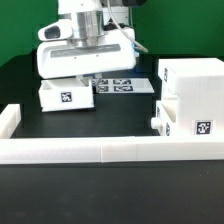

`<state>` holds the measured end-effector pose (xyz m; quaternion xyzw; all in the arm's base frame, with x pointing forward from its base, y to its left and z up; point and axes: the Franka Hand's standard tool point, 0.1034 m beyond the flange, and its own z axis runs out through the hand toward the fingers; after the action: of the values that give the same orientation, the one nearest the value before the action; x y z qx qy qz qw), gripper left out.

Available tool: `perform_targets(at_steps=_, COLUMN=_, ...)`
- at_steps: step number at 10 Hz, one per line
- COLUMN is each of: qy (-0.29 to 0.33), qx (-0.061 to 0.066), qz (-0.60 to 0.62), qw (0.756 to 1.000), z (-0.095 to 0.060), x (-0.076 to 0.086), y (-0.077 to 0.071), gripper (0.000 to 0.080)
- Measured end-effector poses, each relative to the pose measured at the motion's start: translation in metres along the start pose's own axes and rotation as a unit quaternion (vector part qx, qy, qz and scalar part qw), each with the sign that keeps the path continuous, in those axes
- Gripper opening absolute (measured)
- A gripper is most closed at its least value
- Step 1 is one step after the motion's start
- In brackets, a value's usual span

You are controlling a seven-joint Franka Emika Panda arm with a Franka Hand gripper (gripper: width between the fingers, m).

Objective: Assemble drawer

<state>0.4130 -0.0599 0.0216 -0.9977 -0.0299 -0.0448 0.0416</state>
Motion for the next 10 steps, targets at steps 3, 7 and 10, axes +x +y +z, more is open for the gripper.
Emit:
perform_targets(at_steps=3, qy=-0.027, qx=0.02, qz=-0.085, qw=0.996, z=-0.028, x=0.04, y=-0.027, gripper=0.0044)
perform_targets(at_steps=7, qy=-0.063, qx=0.053, qz=-0.138, qw=0.987, z=-0.04, x=0.07, y=-0.029, gripper=0.0044)
perform_targets(at_steps=10, qy=-0.061, qx=0.059, qz=-0.214, qw=0.973, z=-0.038, x=0.069, y=-0.029, gripper=0.0044)
